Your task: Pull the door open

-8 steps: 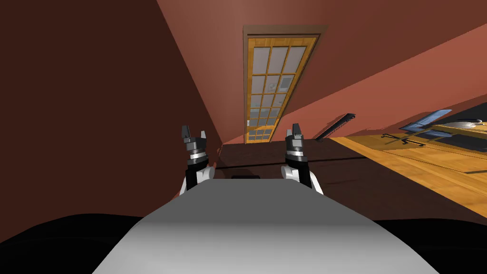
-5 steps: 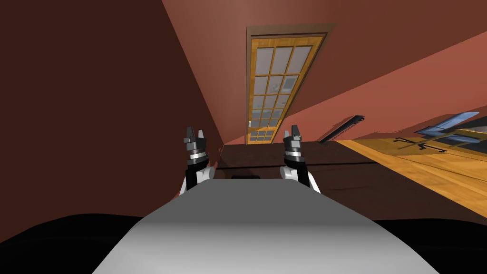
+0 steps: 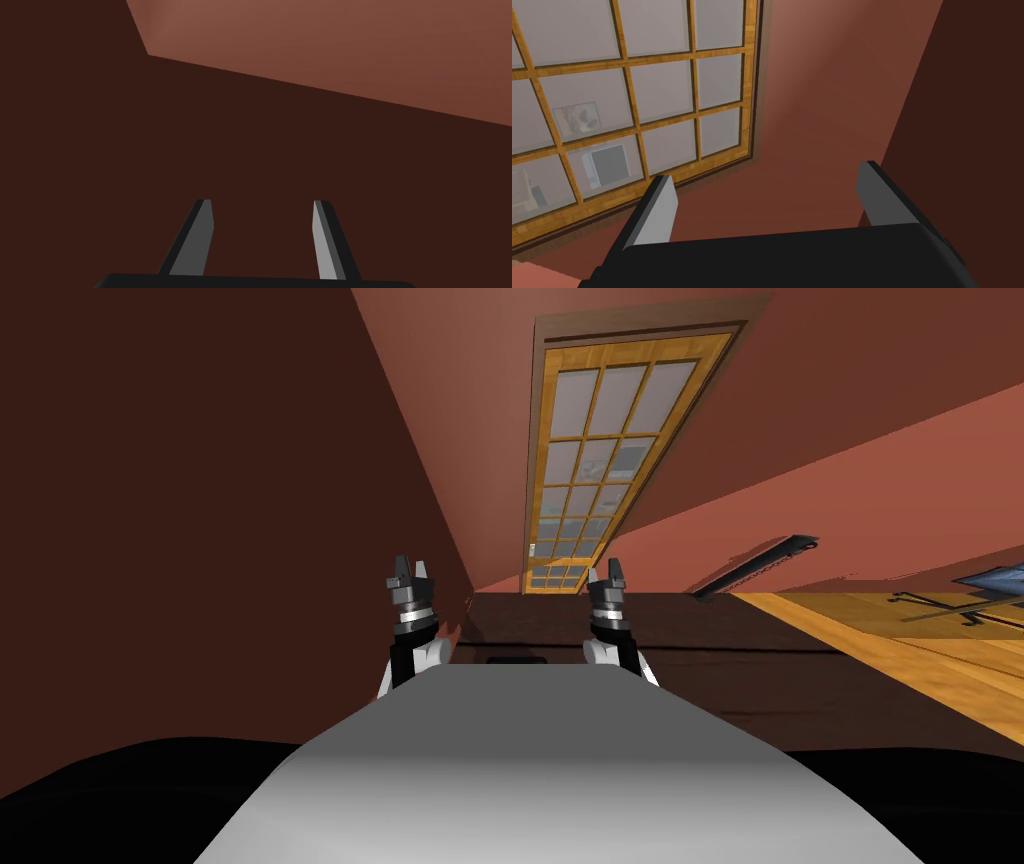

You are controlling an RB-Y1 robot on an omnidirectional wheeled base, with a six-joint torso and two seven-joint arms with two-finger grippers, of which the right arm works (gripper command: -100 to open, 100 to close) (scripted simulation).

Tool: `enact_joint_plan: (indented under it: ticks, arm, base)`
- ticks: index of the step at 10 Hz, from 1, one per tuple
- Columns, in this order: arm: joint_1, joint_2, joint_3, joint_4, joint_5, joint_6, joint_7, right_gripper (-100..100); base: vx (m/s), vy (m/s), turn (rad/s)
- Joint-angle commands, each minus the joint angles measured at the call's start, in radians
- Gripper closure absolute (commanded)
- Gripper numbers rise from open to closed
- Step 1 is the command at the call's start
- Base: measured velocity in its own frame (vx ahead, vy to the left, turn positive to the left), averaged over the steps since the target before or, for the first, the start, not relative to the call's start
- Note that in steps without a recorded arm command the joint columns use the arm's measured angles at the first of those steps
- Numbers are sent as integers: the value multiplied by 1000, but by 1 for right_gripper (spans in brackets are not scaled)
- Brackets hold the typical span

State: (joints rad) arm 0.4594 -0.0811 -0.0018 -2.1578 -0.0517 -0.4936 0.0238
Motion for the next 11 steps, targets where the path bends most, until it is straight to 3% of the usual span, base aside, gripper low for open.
enact_joint_plan:
  ticks: [1,8,9,10,11]
  arm:
    - [-1,-13,11,27,-34,-20,-34,-100]
    - [-5,-55,68,144,-170,-102,-161,-100]
    - [-6,-66,84,176,-207,-124,-197,-100]
    - [-6,-66,84,176,-207,-124,-197,-100]
    - [-7,-78,100,210,-247,-148,-234,-100]
  base:
    - [126,9,128]
    - [106,-2,101]
    - [115,-15,170]
    - [98,-10,65]
    - [116,-1,119]
